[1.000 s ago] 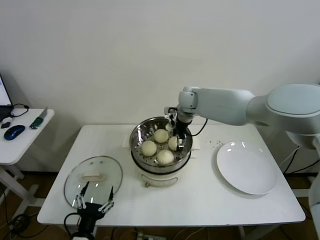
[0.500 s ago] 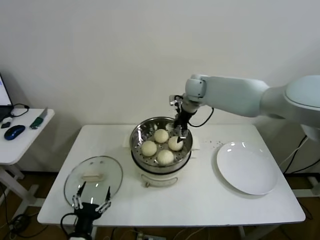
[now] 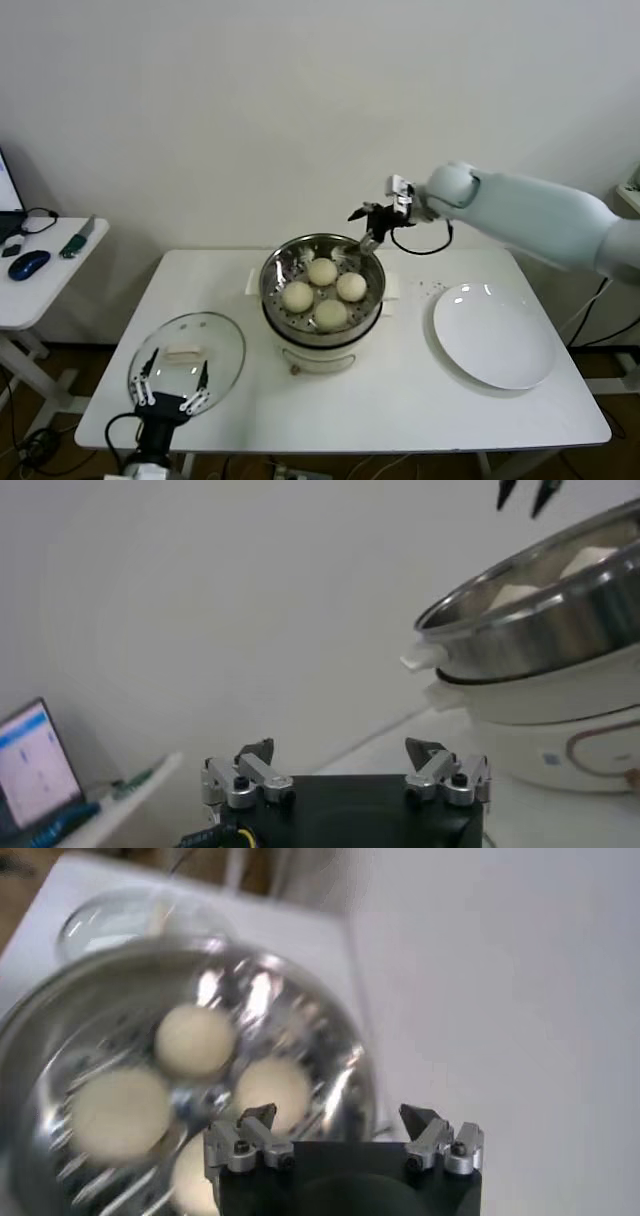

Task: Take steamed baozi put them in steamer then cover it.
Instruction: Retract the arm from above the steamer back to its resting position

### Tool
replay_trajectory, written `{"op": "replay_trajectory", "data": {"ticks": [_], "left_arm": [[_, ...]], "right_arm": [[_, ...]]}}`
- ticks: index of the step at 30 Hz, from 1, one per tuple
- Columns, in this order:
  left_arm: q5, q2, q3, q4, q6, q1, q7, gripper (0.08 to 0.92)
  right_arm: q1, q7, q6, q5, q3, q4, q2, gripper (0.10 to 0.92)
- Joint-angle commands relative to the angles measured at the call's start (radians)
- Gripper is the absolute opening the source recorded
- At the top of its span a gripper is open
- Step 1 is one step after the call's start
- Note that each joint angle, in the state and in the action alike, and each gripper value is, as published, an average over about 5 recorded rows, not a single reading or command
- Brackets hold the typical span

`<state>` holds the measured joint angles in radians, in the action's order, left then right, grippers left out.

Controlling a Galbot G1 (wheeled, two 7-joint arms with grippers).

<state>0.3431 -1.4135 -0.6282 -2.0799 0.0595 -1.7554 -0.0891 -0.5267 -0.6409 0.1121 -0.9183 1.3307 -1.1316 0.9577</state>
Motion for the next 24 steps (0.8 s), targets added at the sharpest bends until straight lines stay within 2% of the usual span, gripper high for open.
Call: {"op": "replay_trajectory", "data": {"ticks": [1,8,14,18,24], "left_arm": [[0.377,0.004,-0.009,-0.032,-0.041,0.016,-0.013,0.823],[0.693,0.032,0.015,-0.039,-0.139,0.026,-0.016,0.823],[1.015,0.079,0.05,-0.022,-0.307,0.014,-0.015,0.823],[1.09,0.112,0.076,0.024,-0.343,0.023,-0.006,0.823],[1.123,0.122,0.091,0.124,-0.345,0.077,-0.007,0.823]], "right_arm": [[0.506,0.268,-0.139,-0.027,-0.664,-0.129,-0.297,0.823],[0.857,0.325,-0.193,0.007,-1.008,-0.189,-0.364,0.823],[1.15,0.421,-0.194,0.018,-1.319,-0.27,-0.335,0.823],[1.344,0.433,-0.188,0.07,-1.515,-0.321,-0.281,0.823],[1.565,0.424,-0.194,0.125,-1.73,-0.372,-0.175,0.823]]}}
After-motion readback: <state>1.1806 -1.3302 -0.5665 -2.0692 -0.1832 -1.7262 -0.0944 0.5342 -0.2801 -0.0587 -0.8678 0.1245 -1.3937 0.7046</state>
